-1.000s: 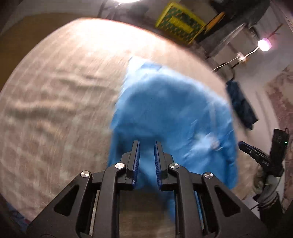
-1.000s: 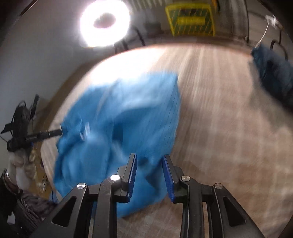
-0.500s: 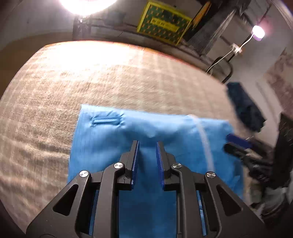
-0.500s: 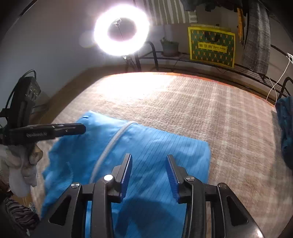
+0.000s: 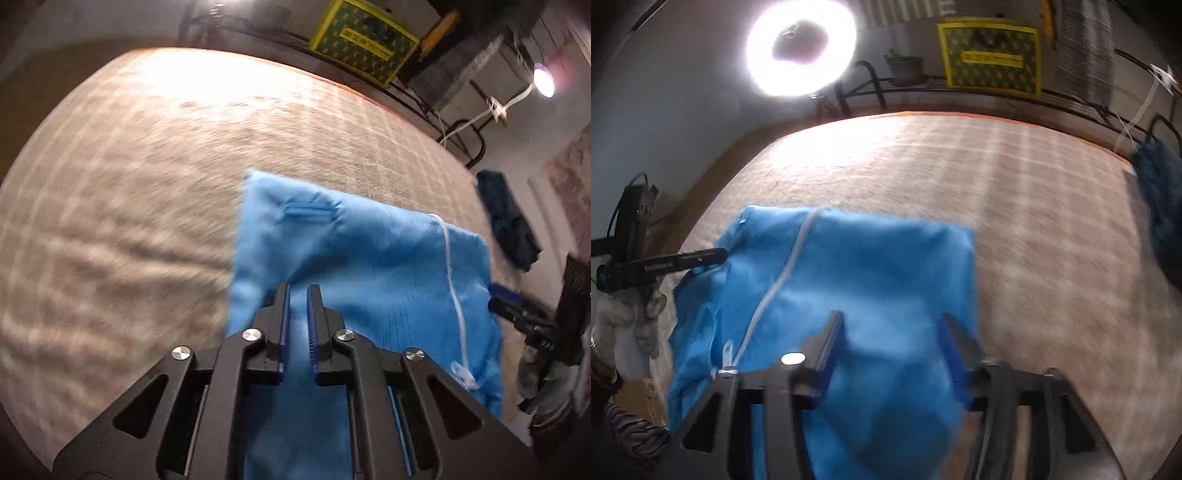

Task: Fold large clothes
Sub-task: 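Lay the jacket flat and release it with both grippers, then grasp the folded jacket edge with the left gripper while the right gripper grips the other side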

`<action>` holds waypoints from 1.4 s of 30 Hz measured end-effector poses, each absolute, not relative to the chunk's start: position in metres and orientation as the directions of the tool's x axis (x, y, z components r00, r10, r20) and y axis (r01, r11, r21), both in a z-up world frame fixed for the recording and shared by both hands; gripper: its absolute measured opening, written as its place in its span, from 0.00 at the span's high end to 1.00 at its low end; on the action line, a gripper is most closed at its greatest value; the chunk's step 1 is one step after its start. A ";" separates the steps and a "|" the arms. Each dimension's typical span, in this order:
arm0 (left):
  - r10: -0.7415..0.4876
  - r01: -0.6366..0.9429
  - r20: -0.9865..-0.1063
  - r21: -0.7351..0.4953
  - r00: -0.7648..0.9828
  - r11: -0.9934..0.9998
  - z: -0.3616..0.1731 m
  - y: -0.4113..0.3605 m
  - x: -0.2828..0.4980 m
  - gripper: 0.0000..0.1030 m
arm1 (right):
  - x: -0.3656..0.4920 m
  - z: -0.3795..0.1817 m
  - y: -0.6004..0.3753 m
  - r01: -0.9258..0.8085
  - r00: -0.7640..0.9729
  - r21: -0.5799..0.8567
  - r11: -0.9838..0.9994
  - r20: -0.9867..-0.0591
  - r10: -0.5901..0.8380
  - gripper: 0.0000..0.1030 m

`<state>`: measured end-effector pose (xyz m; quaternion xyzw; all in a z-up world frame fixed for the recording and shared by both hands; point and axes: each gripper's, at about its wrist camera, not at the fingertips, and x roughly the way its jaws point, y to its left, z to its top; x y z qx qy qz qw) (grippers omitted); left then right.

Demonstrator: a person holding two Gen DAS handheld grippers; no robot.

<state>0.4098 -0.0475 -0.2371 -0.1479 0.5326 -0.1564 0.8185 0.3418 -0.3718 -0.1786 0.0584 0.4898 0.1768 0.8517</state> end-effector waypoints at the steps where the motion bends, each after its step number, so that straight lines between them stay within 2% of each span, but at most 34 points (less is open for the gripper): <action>1: -0.426 0.091 -0.820 -0.425 0.384 0.901 -0.234 -0.038 0.405 0.81 | 0.336 -0.176 -0.377 -0.242 0.455 0.283 0.928 -0.812 0.366 0.43; 2: -0.443 0.086 -0.811 -0.446 0.383 0.891 -0.229 -0.030 0.401 0.66 | 0.326 -0.173 -0.387 -0.235 0.455 0.297 0.926 -0.808 0.374 0.43; 3: -0.452 0.080 -0.806 -0.459 0.383 0.885 -0.226 -0.023 0.398 0.46 | 0.326 -0.172 -0.394 -0.229 0.456 0.304 0.925 -0.806 0.378 0.42; 5: -0.463 0.065 -0.798 -0.477 0.386 0.877 -0.220 -0.013 0.393 0.36 | 0.316 -0.170 -0.410 -0.204 0.461 0.342 0.917 -0.793 0.399 0.37; 7: -0.506 0.048 -0.777 -0.529 0.374 0.847 -0.219 -0.001 0.391 0.36 | 0.306 -0.172 -0.429 -0.167 0.463 0.418 0.893 -0.766 0.445 0.28; 10: -0.587 -0.020 -0.729 -0.633 0.352 0.774 -0.228 0.018 0.392 0.36 | 0.296 -0.177 -0.454 -0.120 0.478 0.542 0.831 -0.702 0.527 0.23; 14: -0.681 -0.106 -0.667 -0.734 0.304 0.671 -0.249 0.028 0.395 0.36 | 0.297 -0.199 -0.473 -0.053 0.457 0.648 0.760 -0.661 0.595 0.21; 17: -0.708 -0.128 -0.649 -0.756 0.277 0.642 -0.261 0.029 0.398 0.36 | 0.301 -0.220 -0.477 -0.019 0.421 0.710 0.704 -0.633 0.650 0.21; 23: -0.751 -0.183 -0.606 -0.795 0.261 0.578 -0.279 0.035 0.397 0.36 | 0.312 -0.235 -0.472 -0.032 0.393 0.764 0.644 -0.583 0.711 0.26; 28: -0.767 -0.147 -0.591 -0.806 0.249 0.573 -0.279 0.026 0.402 0.36 | 0.317 -0.247 -0.473 -0.031 0.372 0.814 0.581 -0.530 0.762 0.43; 31: -0.776 -0.125 -0.586 -0.809 0.233 0.574 -0.278 0.017 0.406 0.38 | 0.321 -0.252 -0.467 -0.053 0.357 0.833 0.551 -0.499 0.789 0.49; 35: -0.776 -0.116 -0.585 -0.810 0.236 0.575 -0.278 0.008 0.409 0.41 | 0.328 -0.254 -0.455 -0.064 0.350 0.843 0.534 -0.482 0.803 0.52; 37: -0.768 -0.108 -0.596 -0.801 0.234 0.589 -0.277 0.003 0.410 0.45 | 0.332 -0.252 -0.447 -0.063 0.345 0.849 0.524 -0.474 0.810 0.53; 39: -0.737 -0.100 -0.632 -0.771 0.240 0.629 -0.274 -0.002 0.411 0.59 | 0.334 -0.251 -0.438 -0.069 0.339 0.843 0.533 -0.483 0.807 0.53; 41: -0.686 -0.071 -0.688 -0.717 0.236 0.694 -0.269 -0.011 0.410 0.69 | 0.334 -0.247 -0.428 -0.077 0.336 0.820 0.567 -0.514 0.789 0.54; 42: -0.649 -0.039 -0.722 -0.675 0.242 0.737 -0.263 -0.019 0.409 0.73 | 0.333 -0.245 -0.424 -0.080 0.336 0.809 0.582 -0.528 0.780 0.59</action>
